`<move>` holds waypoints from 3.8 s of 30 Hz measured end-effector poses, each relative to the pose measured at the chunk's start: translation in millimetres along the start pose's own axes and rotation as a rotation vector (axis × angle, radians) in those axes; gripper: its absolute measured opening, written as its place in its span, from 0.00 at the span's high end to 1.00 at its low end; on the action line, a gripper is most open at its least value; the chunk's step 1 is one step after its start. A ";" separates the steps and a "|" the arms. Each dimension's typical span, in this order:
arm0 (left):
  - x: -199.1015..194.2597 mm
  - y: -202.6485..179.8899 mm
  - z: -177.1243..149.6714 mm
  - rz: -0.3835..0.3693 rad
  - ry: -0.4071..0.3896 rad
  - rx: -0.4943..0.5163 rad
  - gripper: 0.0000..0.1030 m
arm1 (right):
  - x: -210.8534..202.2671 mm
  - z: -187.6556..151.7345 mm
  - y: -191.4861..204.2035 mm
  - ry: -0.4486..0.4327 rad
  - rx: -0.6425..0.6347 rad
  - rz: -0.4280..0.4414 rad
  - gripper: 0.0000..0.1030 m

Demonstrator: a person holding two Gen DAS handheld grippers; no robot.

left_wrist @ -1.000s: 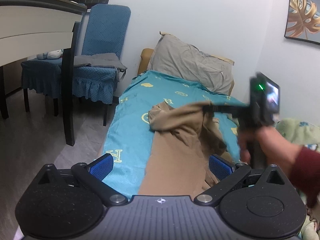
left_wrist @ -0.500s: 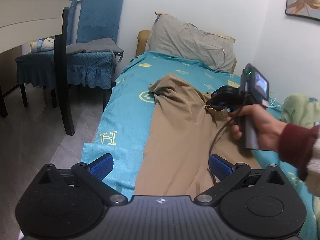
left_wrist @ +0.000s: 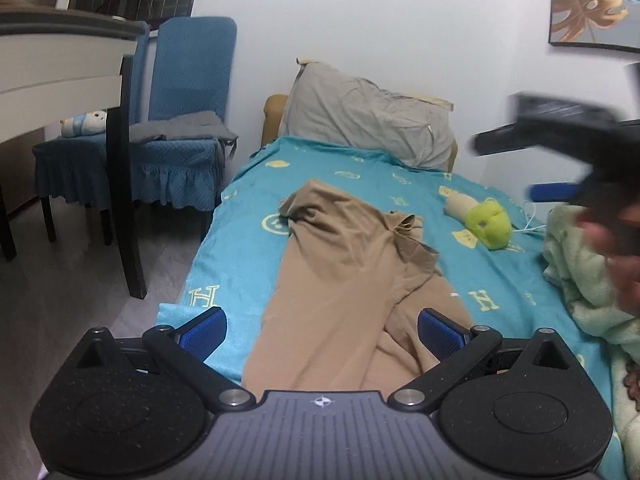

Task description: Fold clothes

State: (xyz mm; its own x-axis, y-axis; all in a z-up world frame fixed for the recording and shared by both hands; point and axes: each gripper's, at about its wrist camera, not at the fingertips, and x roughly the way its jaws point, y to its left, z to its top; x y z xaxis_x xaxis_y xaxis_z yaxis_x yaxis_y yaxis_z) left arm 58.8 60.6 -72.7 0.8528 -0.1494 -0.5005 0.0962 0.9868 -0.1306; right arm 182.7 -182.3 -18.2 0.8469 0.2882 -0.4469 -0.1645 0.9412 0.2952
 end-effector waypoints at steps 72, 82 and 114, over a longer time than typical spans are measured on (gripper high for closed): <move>-2.5 21.0 -66.1 -0.050 0.828 -0.024 0.06 | -79.6 -185.2 -56.3 0.647 0.556 0.022 0.21; -5.1 1.3 -74.5 -0.090 0.923 0.088 0.20 | -89.4 -199.8 -29.0 0.722 0.452 0.026 0.42; -258.0 20.5 39.6 -0.321 0.127 -0.313 0.97 | -264.4 -66.0 -20.8 0.248 0.396 0.151 0.95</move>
State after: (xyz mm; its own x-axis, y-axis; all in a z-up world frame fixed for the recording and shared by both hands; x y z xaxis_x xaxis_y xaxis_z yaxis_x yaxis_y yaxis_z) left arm -138.9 121.9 87.7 0.7340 -0.4696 -0.4906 0.1684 0.8257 -0.5383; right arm -71.2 -266.4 38.1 0.6749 0.4948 -0.5475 -0.0303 0.7599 0.6494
